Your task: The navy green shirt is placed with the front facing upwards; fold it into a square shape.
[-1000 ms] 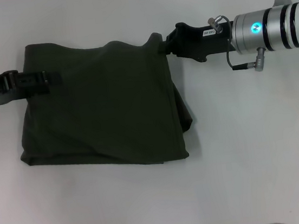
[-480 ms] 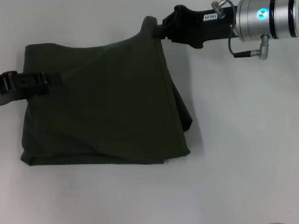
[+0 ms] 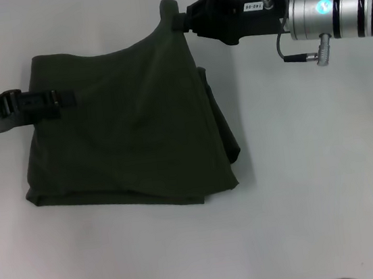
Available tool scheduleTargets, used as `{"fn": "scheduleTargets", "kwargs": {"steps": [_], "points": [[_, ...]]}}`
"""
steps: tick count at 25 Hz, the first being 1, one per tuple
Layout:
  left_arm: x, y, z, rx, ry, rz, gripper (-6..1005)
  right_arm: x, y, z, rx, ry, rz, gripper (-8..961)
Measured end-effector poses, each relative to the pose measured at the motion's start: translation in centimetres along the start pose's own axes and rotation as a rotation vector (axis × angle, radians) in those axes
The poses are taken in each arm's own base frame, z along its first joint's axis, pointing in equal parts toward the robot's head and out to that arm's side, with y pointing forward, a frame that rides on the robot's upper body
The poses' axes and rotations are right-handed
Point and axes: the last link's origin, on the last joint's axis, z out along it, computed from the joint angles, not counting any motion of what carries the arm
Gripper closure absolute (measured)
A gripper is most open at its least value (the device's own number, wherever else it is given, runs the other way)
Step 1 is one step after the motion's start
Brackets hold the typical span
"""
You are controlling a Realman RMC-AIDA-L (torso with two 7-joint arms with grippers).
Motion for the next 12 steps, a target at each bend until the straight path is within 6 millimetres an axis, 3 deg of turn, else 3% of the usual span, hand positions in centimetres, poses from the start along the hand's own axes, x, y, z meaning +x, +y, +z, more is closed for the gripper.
{"fn": "scheduleTargets", "kwargs": {"steps": [12], "points": [[-0.1,0.0,-0.1,-0.001,-0.001,-0.007,340,0.3,-2.4,-1.3,0.073,-0.061,0.049,923]]}}
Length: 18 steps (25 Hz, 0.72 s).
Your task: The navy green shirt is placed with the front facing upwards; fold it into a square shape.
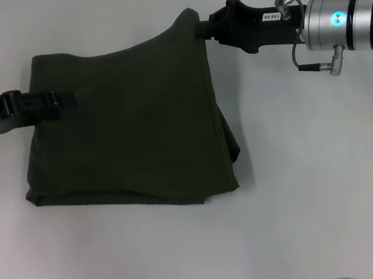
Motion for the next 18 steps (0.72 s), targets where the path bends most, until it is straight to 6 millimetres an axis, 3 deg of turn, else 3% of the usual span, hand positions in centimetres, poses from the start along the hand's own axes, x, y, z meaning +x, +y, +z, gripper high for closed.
{"fn": "scheduleTargets", "kwargs": {"steps": [8,13,18], "points": [[0.0,0.0,0.0,-0.001,-0.001,-0.001,340,0.3,-0.7,0.1,0.033,0.003,0.011,919],[0.0,0.0,0.0,0.000,0.000,0.000,340,0.4,-1.0,0.2,0.058,0.006,0.020,801],[-0.2,-0.1,0.0,0.000,0.000,-0.002,340,0.0,-1.7,-0.5,0.084,-0.014,0.032,743]]}}
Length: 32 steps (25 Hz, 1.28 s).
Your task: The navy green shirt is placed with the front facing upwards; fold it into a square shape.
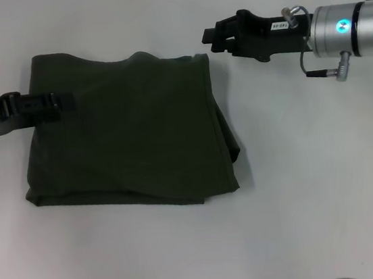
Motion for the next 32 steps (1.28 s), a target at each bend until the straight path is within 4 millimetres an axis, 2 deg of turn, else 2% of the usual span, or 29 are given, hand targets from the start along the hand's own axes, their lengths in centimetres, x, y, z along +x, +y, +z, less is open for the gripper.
{"fn": "scheduleTargets", "kwargs": {"steps": [9,17,20,23,25,32], "points": [[0.0,0.2,0.0,-0.012,0.000,0.001,340,-3.0,-1.6,-3.6,0.043,-0.068,0.027,641],[0.1,2.2,1.4,-0.104,-0.064,0.054,341,-4.4,0.4,-5.7,-0.027,-0.029,-0.006,554],[0.2,2.5,1.7,-0.111,-0.069,0.061,342,-4.5,0.6,-6.3,-0.034,-0.014,-0.009,555],[0.4,2.4,1.5,-0.105,-0.058,0.050,342,-3.4,1.0,-5.6,-0.055,0.046,-0.004,556],[0.5,2.2,1.2,-0.100,-0.048,0.040,341,-2.1,1.4,-4.4,-0.072,0.106,0.012,557],[0.8,1.6,0.0,-0.080,-0.009,0.018,341,2.1,4.2,1.1,-0.109,0.243,0.013,559]]}}
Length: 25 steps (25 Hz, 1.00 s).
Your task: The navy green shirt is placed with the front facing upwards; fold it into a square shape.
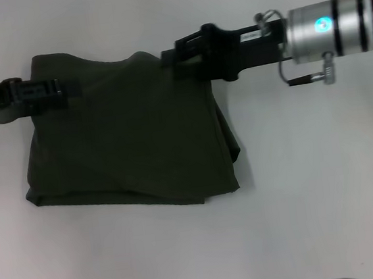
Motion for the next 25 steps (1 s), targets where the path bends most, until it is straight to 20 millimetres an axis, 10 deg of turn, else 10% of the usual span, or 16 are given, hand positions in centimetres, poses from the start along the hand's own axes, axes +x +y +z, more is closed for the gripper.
{"fn": "scheduleTargets", "kwargs": {"steps": [7,25], "points": [[-0.4,-0.6,-1.1,0.005,0.039,-0.019,341,0.1,0.0,2.2,0.038,-0.004,0.022,560],[-0.4,-0.8,-1.2,0.019,0.050,-0.011,342,-1.3,-2.6,0.6,0.171,-0.105,0.028,560]]}}
